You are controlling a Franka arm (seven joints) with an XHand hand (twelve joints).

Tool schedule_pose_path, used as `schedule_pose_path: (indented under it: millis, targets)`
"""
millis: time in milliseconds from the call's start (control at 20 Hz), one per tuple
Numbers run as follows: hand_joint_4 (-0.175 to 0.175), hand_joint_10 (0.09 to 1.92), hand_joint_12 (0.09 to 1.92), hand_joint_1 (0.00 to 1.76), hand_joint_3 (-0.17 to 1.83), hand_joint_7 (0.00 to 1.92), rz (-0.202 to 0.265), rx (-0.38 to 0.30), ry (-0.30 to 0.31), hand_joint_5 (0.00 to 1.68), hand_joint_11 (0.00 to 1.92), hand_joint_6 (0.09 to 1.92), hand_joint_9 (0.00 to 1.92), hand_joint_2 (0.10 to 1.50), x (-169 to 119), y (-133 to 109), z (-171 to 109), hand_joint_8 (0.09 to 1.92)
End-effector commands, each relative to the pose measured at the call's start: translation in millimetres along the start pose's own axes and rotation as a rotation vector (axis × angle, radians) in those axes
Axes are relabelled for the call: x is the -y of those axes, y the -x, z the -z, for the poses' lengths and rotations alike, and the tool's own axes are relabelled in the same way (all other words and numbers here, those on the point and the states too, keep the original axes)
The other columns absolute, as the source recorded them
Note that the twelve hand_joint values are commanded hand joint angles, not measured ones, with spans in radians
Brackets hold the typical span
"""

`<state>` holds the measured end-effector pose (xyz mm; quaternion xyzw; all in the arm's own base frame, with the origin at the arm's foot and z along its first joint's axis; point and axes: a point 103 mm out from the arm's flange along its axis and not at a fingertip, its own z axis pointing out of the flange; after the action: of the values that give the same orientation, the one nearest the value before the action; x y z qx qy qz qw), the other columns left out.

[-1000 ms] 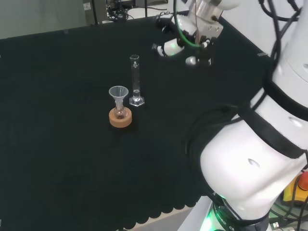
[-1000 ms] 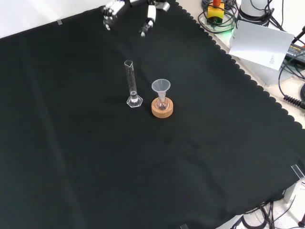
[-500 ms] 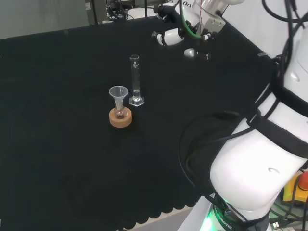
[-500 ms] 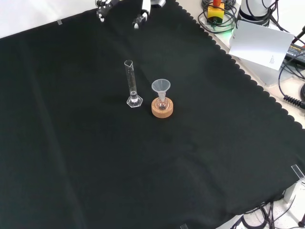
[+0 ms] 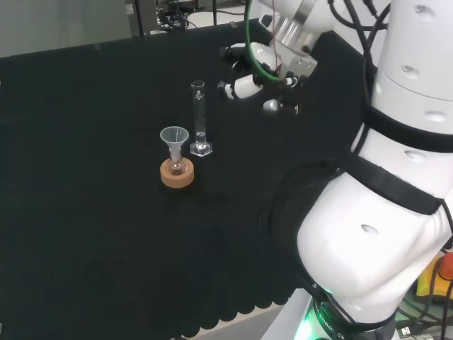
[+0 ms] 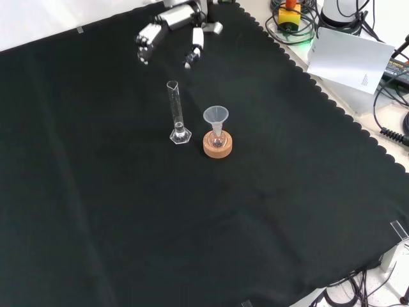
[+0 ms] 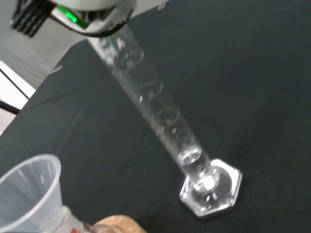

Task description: Pick up the graduated cylinder.

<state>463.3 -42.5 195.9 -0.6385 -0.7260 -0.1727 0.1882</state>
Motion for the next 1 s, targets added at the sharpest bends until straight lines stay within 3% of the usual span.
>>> schedule_pose_path:
  millis: [50, 400, 1000]
  targets:
    - [-0.056, 0.61, 1.35, 0.93, 0.65, 0.38, -0.021, -0.126, -0.032, 0.55, 0.28, 0.09, 0.57, 0.58, 4, 17, -66, 0.68]
    - [-0.056, 0.61, 1.34, 0.94, 0.65, 0.39, -0.029, -0.208, -0.019, 0.57, 0.31, 0.09, 0.57, 0.57, 3, 20, -89, 0.68]
    - [-0.061, 0.59, 1.31, 1.02, 0.69, 0.41, 0.060, -0.361, 0.034, 0.56, 0.38, 0.09, 0.61, 0.51, -9, 17, -102, 0.68]
